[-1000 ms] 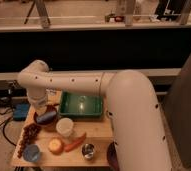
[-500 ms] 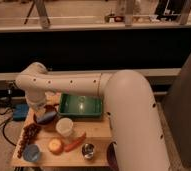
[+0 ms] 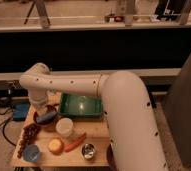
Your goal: Place sponge in plastic cup
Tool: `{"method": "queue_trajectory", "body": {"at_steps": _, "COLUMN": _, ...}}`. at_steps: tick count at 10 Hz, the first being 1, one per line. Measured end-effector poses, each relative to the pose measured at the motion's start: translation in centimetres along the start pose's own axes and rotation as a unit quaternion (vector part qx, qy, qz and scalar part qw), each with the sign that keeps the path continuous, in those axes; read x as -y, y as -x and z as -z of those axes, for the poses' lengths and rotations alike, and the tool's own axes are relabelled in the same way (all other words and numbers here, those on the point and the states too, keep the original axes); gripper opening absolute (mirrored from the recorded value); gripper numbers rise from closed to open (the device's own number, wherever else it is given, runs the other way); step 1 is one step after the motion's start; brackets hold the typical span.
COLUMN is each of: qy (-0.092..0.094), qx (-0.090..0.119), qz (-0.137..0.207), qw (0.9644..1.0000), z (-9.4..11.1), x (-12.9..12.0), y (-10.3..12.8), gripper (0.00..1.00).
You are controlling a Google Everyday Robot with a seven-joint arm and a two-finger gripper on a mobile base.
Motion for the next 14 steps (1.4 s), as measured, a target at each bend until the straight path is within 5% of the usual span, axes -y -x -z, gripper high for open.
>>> {"method": "queue_trajectory", "body": {"at_steps": 9, "qy": 0.01, "qx": 0.006, "qz": -0.022, "qw": 0.9997, "z": -2.2, "x": 0.7, "y": -0.9, "gripper": 0.79}}
{"method": "queue_trajectory", "body": {"at_steps": 11, "qy": 0.011, "qx": 0.008, "qz": -0.026, "qw": 0.9996, "z": -2.6, "x": 0.8, "y": -1.1, "gripper": 0.7}}
{"method": "queue_trajectory", "body": {"at_steps": 14, "qy": 0.013, "qx": 0.01, "qz": -0.03, "qw": 0.9994, "z": -3.1, "x": 0.9, "y": -1.4, "gripper": 0.7}}
